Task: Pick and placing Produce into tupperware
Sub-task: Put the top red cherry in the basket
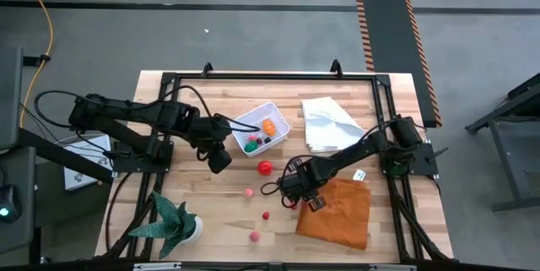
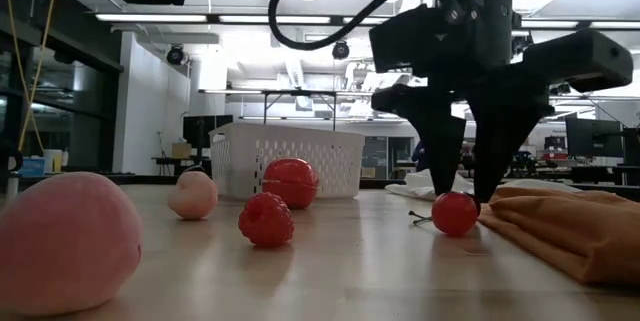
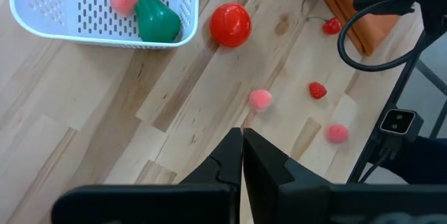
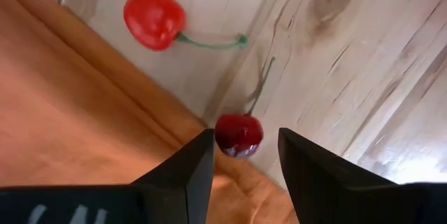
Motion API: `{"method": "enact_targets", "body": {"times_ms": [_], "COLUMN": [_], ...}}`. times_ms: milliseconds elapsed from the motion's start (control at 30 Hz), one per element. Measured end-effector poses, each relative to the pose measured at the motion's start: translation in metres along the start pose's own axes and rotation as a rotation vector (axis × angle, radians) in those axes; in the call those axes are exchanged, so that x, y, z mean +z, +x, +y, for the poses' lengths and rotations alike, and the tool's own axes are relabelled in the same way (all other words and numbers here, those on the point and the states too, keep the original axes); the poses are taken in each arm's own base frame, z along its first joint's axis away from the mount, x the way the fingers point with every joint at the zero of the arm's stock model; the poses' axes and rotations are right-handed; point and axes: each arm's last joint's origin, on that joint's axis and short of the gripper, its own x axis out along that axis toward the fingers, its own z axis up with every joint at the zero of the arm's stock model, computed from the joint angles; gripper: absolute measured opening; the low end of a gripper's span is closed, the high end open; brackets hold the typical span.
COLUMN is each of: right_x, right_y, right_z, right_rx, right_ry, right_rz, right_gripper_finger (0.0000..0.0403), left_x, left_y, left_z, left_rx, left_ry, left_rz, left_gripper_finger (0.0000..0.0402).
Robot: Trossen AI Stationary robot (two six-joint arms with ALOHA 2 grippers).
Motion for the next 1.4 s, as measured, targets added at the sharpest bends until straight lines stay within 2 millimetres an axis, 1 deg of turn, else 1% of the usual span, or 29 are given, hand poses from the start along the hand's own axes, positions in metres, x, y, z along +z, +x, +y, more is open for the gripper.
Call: {"method": "enact_targets", "body": {"times_ms": [133,400,500,733,833,1200,1400], "right_x": [0.001,0.001,0.001,0.002,0.002,0.001,0.001], "right_y": [0.000,0.010,0.010,0.010,0.010,0.008,-0.004], "right_z": [0.000,0.000,0.000,0.000,0.000,0.000,0.000], "right_rx": [-0.001,0.012,0.012,0.014,0.016,0.018,0.012], "right_ry": [-0.010,-0.009,-0.009,-0.009,-0.009,-0.009,-0.002], "right_rz": [-0.006,0.013,0.012,0.009,0.009,0.007,-0.022], "right_gripper_finger": [0.0151,0.0149,0.0137,0.0092,0.0083,0.0084,0.0084], "left_x": [0.000,-0.001,-0.001,-0.001,-0.001,-0.001,-0.001], "left_y": [0.000,0.000,0.000,0.000,0.000,0.000,0.000], "left_z": [0.000,0.001,0.001,0.001,0.001,0.001,0.001], "left_rx": [0.000,0.010,0.013,0.013,0.013,0.017,0.016], "left_ry": [0.001,0.002,0.002,0.002,0.002,0.010,0.049], "left_rz": [0.000,0.011,0.014,0.014,0.013,0.008,0.005], "left_gripper_finger": [0.0003,0.0003,0.0003,0.0003,0.0003,0.0003,0.0003]}}
